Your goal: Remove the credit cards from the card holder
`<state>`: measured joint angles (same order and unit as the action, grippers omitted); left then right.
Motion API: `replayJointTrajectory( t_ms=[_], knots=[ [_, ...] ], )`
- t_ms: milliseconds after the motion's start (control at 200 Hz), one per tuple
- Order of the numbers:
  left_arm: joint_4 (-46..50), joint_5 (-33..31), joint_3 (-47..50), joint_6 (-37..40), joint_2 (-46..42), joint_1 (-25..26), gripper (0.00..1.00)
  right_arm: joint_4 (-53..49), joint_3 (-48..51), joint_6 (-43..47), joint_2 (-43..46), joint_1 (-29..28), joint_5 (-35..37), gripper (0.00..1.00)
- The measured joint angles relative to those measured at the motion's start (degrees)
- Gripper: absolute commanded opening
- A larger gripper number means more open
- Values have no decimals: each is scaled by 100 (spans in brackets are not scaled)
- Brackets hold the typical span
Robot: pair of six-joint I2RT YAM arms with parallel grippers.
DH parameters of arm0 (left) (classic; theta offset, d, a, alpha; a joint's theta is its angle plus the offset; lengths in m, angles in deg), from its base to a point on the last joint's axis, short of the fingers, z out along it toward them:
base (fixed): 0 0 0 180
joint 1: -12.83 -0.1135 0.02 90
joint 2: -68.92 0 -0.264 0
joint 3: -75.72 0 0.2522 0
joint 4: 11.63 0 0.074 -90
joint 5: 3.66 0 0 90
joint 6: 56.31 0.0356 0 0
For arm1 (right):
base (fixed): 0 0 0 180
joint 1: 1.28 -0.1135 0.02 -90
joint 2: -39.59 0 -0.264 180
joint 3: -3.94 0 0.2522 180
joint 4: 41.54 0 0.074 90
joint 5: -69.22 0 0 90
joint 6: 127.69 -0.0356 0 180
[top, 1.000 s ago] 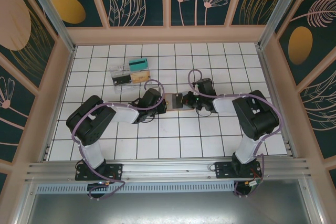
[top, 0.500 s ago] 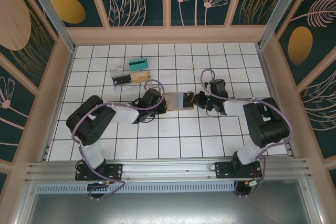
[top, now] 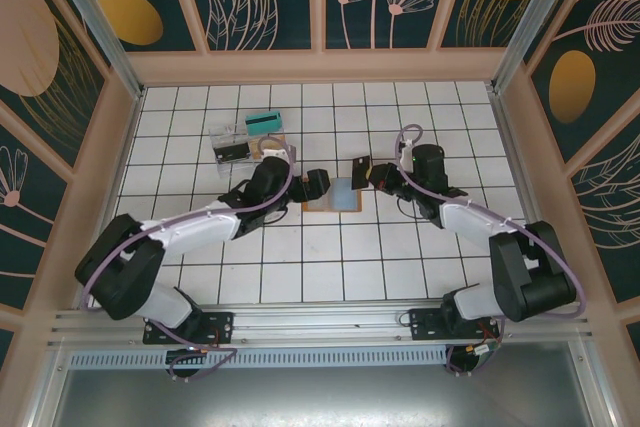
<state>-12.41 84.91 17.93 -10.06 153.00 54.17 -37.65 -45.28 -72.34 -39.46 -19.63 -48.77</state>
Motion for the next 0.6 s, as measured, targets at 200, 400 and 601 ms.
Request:
replayJointTrajectory(
  t_ms=[200,400,601],
  knots=[
    [-514,227,238,-129,-260,-11,78,1060,511,-87,90,-35,-466,0],
    [-1314,929,603,-592,-188,-146,44,2186,1102,-372,90,-94,-922,0],
    [-2212,1519,726,-964,-7,-236,27,3381,1449,-787,90,-98,-1360,0]
  ],
)
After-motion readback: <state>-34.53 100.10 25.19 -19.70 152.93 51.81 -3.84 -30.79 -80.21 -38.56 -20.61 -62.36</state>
